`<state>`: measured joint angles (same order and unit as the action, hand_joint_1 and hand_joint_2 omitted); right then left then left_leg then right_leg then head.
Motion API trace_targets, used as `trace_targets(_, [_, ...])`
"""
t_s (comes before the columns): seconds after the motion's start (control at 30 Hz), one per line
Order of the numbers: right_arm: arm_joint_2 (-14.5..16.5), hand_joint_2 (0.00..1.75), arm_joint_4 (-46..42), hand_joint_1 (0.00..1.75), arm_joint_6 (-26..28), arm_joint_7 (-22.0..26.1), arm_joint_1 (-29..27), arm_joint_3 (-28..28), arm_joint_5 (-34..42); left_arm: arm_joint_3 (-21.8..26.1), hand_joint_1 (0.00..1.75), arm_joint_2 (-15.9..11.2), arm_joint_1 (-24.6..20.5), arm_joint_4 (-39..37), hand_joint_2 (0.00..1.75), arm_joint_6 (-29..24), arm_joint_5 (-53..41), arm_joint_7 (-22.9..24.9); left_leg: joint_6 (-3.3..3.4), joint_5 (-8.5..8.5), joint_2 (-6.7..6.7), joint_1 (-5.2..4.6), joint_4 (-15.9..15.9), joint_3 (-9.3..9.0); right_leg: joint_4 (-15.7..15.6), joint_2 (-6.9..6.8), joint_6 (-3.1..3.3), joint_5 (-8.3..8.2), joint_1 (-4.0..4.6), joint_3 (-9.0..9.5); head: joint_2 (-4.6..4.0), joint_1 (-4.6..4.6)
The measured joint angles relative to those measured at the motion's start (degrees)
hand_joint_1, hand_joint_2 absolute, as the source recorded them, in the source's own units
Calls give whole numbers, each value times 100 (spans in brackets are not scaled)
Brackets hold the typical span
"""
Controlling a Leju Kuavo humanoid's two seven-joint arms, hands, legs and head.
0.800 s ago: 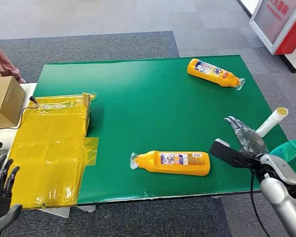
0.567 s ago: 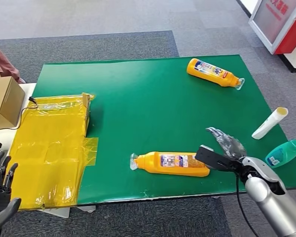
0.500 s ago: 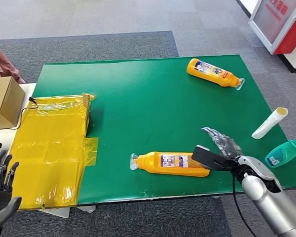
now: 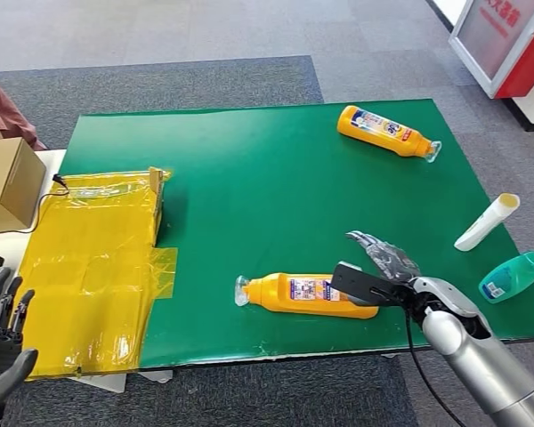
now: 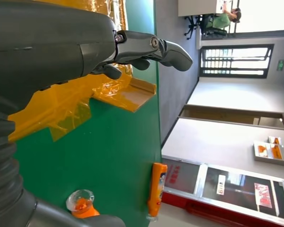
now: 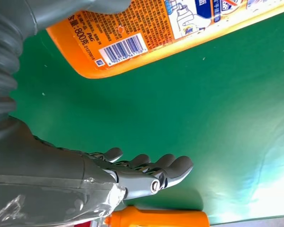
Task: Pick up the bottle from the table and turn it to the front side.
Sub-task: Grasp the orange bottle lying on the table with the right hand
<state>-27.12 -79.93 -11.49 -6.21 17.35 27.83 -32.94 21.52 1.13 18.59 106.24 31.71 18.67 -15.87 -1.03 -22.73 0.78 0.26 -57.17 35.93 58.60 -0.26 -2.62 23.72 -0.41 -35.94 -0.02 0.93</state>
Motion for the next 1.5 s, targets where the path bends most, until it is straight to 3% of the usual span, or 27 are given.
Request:
trace_targets(0.6, [-42, 175, -211, 0, 380, 138, 143, -248, 406, 34, 0, 37, 54, -45, 175, 189, -45, -9, 1, 0, 0, -1, 0, 1, 0, -1, 0, 1, -1, 0, 0, 1])
trace_targets(0.93, [-266, 175, -895, 0, 385, 278, -266, -850, 199, 365, 0, 343, 156, -43, 175, 732, -245, 39, 3, -4, -2, -2, 0, 3, 0, -1, -2, 3, -2, 0, 0, 1])
trace_targets(1.3, [-663, 175, -1833, 0, 220, 62, -919, -763, -163, 751, 0, 640, 264, 152, 175, 874, -411, 213, 4, -7, -2, -2, 0, 3, 0, -1, -3, 4, -2, -1, 0, 1])
trace_targets(1.5, [-710, 175, -2056, 0, 330, 24, -1268, -625, -489, 897, 0, 733, 270, 262, 175, 925, -477, 234, 4, -12, -2, -2, 0, 3, 0, -1, -3, 7, -2, -1, 0, 1])
